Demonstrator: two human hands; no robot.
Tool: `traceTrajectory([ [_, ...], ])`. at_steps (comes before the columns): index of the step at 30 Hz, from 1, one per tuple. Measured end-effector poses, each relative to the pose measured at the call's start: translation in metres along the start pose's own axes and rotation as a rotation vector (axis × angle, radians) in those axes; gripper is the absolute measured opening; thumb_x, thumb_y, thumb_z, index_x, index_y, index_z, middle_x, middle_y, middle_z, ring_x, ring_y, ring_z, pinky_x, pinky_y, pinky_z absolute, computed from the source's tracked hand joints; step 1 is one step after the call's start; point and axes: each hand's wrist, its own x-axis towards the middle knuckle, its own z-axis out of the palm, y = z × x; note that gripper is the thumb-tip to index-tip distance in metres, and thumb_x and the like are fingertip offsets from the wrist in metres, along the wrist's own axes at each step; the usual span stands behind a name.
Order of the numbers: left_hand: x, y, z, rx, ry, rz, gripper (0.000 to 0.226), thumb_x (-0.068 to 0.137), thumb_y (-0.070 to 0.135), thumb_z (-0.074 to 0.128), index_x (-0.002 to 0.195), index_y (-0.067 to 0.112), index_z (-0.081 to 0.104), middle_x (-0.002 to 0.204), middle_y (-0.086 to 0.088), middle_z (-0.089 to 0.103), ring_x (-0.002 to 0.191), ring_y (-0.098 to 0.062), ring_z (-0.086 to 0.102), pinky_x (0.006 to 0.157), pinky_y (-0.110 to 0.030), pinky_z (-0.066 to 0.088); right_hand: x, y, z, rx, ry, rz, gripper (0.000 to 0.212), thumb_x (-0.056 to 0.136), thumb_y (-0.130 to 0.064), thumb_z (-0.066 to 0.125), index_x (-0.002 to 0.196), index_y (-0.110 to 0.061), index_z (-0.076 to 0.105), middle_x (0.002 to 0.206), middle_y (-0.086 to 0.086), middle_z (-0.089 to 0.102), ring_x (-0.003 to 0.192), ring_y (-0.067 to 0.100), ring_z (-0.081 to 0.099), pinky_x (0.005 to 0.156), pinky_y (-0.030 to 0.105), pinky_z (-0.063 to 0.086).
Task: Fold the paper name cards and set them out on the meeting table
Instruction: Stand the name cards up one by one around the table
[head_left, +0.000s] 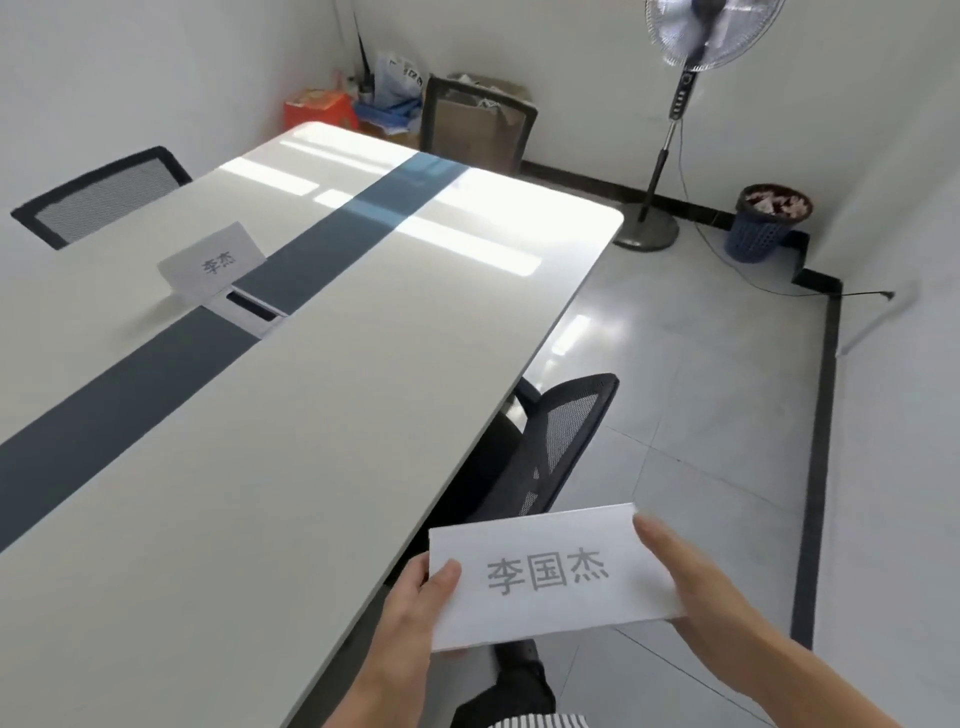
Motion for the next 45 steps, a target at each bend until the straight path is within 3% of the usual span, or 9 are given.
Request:
traceTrajectory([
  [5, 0.071, 0.056, 0.054, -0.046, -0.04, 0.004, 0.046, 0.069, 0.039, 0.062, 0.108, 0.014, 0.064, 0.1, -0.012, 0.075, 0.092, -0.03, 0.069, 0.078, -0.046, 0.055, 0.054, -0.064, -0.038, -0.04, 0.054, -0.066, 0.034, 0.085, -0.044, 0.06, 0.112, -0.024, 0.066, 0.107, 0.002, 0.074, 0.101, 0.027, 0.068, 0.082, 0.034, 0.048],
  [13, 0.142, 0.124, 0.091, -0.106, 0.04, 0.078, 0.049, 0.071, 0.037, 0.065, 0.111, 0.009, 0.06, 0.104, -0.017, 0.073, 0.099, -0.037, 0.067, 0.087, -0.047, 0.052, 0.163, -0.153, -0.069, -0.08, -0.048, -0.075, 0.021, 0.09, -0.023, 0.057, 0.106, -0.017, 0.07, 0.097, 0.01, 0.076, 0.083, 0.025, 0.069, 0.068, 0.034, 0.049],
  [19, 0.183, 0.153, 0.084, -0.142, 0.184, 0.029, 0.047, 0.074, 0.035, 0.066, 0.112, 0.009, 0.061, 0.105, -0.011, 0.074, 0.096, -0.028, 0.071, 0.08, -0.038, 0.055, 0.27, -0.213, -0.057, -0.175, -0.337, -0.023, 0.026, 0.079, -0.019, 0.069, 0.103, -0.009, 0.069, 0.095, 0.016, 0.076, 0.074, 0.023, 0.071, 0.056, 0.026, 0.053],
  [22, 0.198, 0.175, 0.085, -0.139, 0.258, 0.017, 0.047, 0.074, 0.034, 0.069, 0.114, 0.01, 0.062, 0.109, -0.01, 0.073, 0.1, -0.026, 0.069, 0.09, -0.041, 0.053, 0.314, -0.245, -0.046, -0.234, -0.506, -0.025, 0.029, 0.075, -0.016, 0.072, 0.103, -0.01, 0.067, 0.089, 0.011, 0.078, 0.071, 0.021, 0.073, 0.053, 0.024, 0.054],
  [27, 0.209, 0.2, 0.062, 0.007, 0.417, -0.025, 0.035, 0.073, 0.019, 0.079, 0.096, 0.0, 0.061, 0.088, -0.011, 0.075, 0.081, -0.019, 0.072, 0.066, -0.025, 0.054, 0.364, -0.281, -0.01, -0.422, -0.746, -0.078, 0.061, 0.063, -0.05, 0.078, 0.111, -0.015, 0.063, 0.099, 0.012, 0.076, 0.082, 0.03, 0.073, 0.064, 0.033, 0.058],
  [34, 0.22, 0.22, 0.049, 0.267, 0.235, -0.136, 0.032, 0.071, 0.021, 0.081, 0.098, 0.01, 0.068, 0.101, -0.005, 0.076, 0.091, -0.021, 0.073, 0.079, -0.032, 0.058, 0.383, -0.292, 0.065, -0.576, -1.034, -0.131, 0.033, 0.079, -0.029, 0.064, 0.109, -0.015, 0.063, 0.099, 0.009, 0.076, 0.084, 0.034, 0.073, 0.068, 0.036, 0.059],
  [38, 0.245, 0.221, 0.024, 0.3, 0.22, -0.136, 0.02, 0.072, 0.02, 0.081, 0.088, 0.022, 0.069, 0.097, -0.001, 0.075, 0.089, -0.019, 0.072, 0.081, -0.033, 0.058, 0.404, -0.288, 0.095, -0.643, -1.052, -0.167, 0.032, 0.081, -0.031, 0.066, 0.109, -0.016, 0.064, 0.1, 0.012, 0.075, 0.087, 0.034, 0.072, 0.071, 0.038, 0.057],
  [43, 0.286, 0.234, -0.042, 0.542, 0.305, -0.123, 0.022, 0.072, 0.025, 0.079, 0.089, 0.019, 0.067, 0.094, -0.001, 0.072, 0.086, -0.021, 0.069, 0.081, -0.038, 0.055, 0.454, -0.286, 0.134, -0.804, -0.861, -0.274, 0.024, 0.095, -0.039, 0.05, 0.107, -0.027, 0.066, 0.107, -0.002, 0.072, 0.102, 0.014, 0.065, 0.082, 0.015, 0.049],
  [45, 0.31, 0.238, -0.077, 0.698, 0.401, -0.097, 0.026, 0.071, 0.033, 0.077, 0.09, 0.021, 0.065, 0.094, 0.001, 0.07, 0.088, -0.023, 0.066, 0.081, -0.043, 0.054, 0.49, -0.273, 0.143, -1.045, -0.703, -0.392, 0.035, 0.094, -0.049, 0.046, 0.118, -0.029, 0.061, 0.122, -0.004, 0.065, 0.117, 0.016, 0.057, 0.099, 0.029, 0.044],
])
